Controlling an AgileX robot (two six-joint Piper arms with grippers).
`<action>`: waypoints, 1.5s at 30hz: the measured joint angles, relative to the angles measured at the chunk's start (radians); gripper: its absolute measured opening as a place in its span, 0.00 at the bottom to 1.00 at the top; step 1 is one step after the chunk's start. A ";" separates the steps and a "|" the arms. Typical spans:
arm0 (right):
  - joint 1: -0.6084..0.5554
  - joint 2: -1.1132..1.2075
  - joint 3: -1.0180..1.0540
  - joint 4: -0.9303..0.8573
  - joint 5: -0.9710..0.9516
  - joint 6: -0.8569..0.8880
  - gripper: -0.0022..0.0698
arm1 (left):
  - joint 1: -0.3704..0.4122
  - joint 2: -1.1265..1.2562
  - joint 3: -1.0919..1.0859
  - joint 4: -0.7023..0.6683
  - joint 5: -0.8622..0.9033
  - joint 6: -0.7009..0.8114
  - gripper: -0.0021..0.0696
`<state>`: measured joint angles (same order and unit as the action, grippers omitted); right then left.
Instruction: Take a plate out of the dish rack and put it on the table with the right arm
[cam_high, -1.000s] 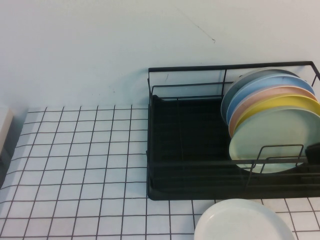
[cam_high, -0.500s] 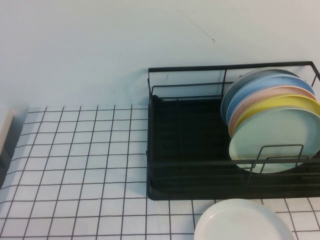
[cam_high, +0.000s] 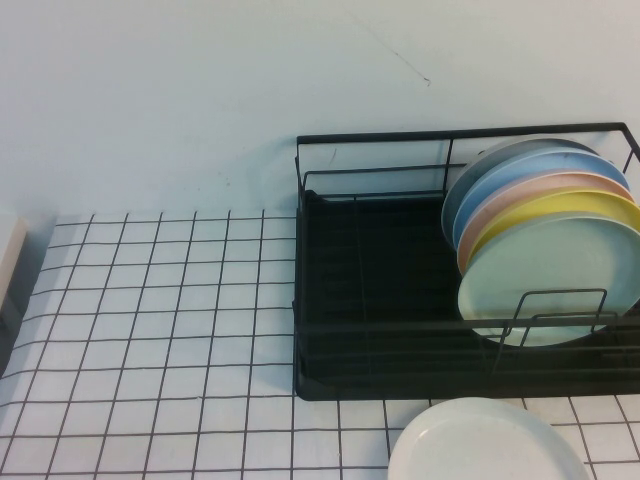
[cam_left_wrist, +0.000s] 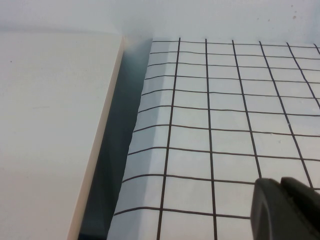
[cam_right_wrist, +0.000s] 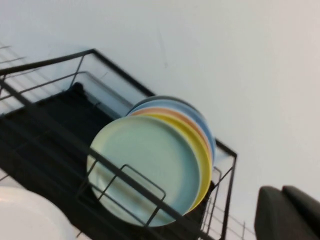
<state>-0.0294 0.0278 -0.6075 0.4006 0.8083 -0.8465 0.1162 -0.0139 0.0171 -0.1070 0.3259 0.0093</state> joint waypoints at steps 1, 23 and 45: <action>0.000 -0.020 0.000 -0.011 -0.012 0.012 0.03 | 0.000 0.000 0.000 0.000 0.000 0.000 0.02; -0.051 -0.048 0.635 -0.335 -0.594 0.709 0.03 | 0.000 0.000 0.000 0.000 0.000 0.000 0.02; -0.072 -0.048 0.632 -0.408 -0.462 0.838 0.03 | 0.000 0.000 0.000 0.000 0.000 0.000 0.02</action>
<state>-0.1016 -0.0197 0.0241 -0.0069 0.3461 -0.0088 0.1162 -0.0139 0.0171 -0.1070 0.3259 0.0093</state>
